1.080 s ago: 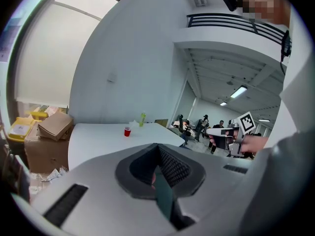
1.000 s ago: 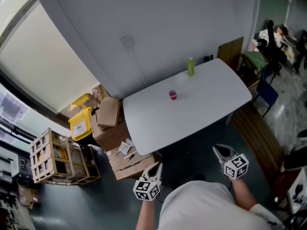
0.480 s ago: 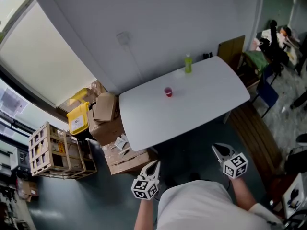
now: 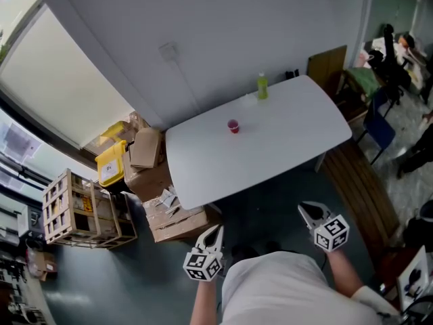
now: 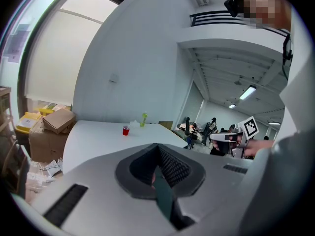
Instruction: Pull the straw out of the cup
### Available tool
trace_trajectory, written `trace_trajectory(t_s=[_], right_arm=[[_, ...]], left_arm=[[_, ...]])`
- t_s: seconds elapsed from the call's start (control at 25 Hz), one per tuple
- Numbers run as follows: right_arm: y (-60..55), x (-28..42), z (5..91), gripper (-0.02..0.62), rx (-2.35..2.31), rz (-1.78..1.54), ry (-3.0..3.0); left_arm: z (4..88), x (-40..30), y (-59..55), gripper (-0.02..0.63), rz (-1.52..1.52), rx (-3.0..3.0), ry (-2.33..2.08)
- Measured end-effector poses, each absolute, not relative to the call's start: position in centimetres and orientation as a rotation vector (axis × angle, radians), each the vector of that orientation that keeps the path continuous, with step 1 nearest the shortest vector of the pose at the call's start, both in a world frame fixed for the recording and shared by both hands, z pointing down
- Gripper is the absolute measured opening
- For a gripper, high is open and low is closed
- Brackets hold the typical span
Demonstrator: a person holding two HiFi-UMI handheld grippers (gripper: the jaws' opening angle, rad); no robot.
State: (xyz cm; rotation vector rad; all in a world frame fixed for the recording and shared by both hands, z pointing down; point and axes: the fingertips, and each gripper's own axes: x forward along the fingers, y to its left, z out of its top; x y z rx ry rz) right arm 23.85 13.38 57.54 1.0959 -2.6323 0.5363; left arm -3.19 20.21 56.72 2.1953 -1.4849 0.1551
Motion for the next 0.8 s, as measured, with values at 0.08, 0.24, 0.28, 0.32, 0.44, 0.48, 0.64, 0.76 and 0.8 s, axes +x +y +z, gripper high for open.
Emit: trace_trajectory(t_s=[0.08,0.24,0.28,0.32,0.44,0.48,0.64,0.76,0.8], right_arm=[[13.3,23.9,57.4,0.039,1.094,0.55,-2.63],[13.2,23.9,57.8,0.038,1.083,0.556,-2.629],[13.0,23.8,57.9,0.038,1.08,0.552,-2.63],[12.9,23.7,58.0,0.038,1.079,0.548,-2.631],[12.5,23.3,58.4,0.039,1.079,0.549,-2.629],[12.3,23.1,58.6,0.038,1.079,0.55,-2.628],[11.0,21.9,58.5,0.039,1.09,0.545,-2.622],[10.2,20.9,59.0,0.039,1.097,0.542,-2.623],[9.8,20.6,59.0,0.038,1.1,0.542,-2.618]], left_arm=[[56.8,-2.9,20.1,0.002,0.157,2.196,-1.485],[57.0,-2.7,19.9,0.002,0.161,2.196,-1.485],[57.0,-2.8,19.7,0.002,0.162,2.197,-1.486],[57.0,-2.8,19.6,0.002,0.163,2.198,-1.486],[57.0,-3.4,19.2,0.002,0.162,2.2,-1.486],[57.0,-3.6,19.0,0.002,0.16,2.201,-1.485],[57.1,-4.8,17.4,0.002,0.154,2.211,-1.475],[57.1,-5.7,16.1,0.002,0.15,2.223,-1.459],[57.1,-6.0,15.5,0.002,0.147,2.226,-1.453]])
